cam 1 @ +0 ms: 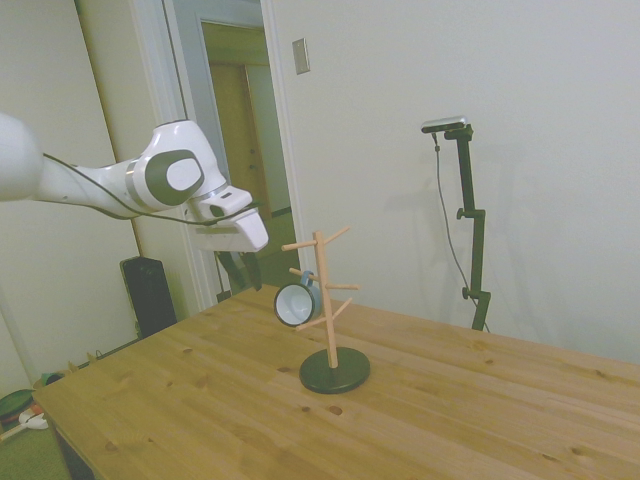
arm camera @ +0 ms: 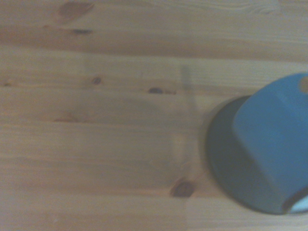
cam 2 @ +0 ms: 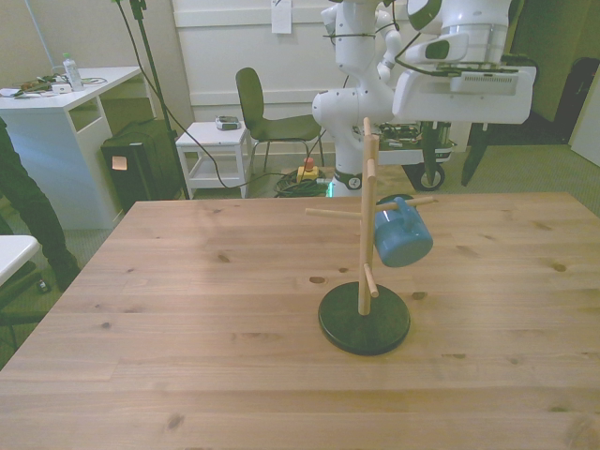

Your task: Hang the mug

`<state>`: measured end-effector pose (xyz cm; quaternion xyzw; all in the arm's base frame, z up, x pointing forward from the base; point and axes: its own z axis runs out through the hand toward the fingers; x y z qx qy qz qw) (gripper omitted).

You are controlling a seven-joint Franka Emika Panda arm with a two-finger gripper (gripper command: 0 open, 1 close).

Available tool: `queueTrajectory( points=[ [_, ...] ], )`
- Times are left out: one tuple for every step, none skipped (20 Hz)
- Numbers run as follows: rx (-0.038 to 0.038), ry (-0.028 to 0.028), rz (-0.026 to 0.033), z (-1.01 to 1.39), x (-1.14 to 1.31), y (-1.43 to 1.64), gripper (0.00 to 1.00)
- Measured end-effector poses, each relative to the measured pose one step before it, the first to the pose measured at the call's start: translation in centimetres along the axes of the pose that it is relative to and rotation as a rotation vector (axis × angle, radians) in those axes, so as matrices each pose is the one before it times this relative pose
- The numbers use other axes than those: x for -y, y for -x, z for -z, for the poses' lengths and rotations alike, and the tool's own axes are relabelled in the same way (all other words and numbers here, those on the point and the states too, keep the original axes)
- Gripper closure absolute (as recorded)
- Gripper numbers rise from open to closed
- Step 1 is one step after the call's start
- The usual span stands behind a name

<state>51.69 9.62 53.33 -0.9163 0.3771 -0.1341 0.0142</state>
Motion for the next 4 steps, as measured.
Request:
queueTrajectory(
  points=[
    [0.00408,0.00274,0.00883,-1.068,-0.452,1.399,0.0],
    [0.00543,0.00323,0.00569,-1.277,-0.692,1.262,0.0],
    [0.0068,0.00414,0.00227,-1.279,-0.854,0.926,0.0],
    [0.00549,0.00277,-0.00211,-1.076,-0.854,0.637,0.0]
  ],
)
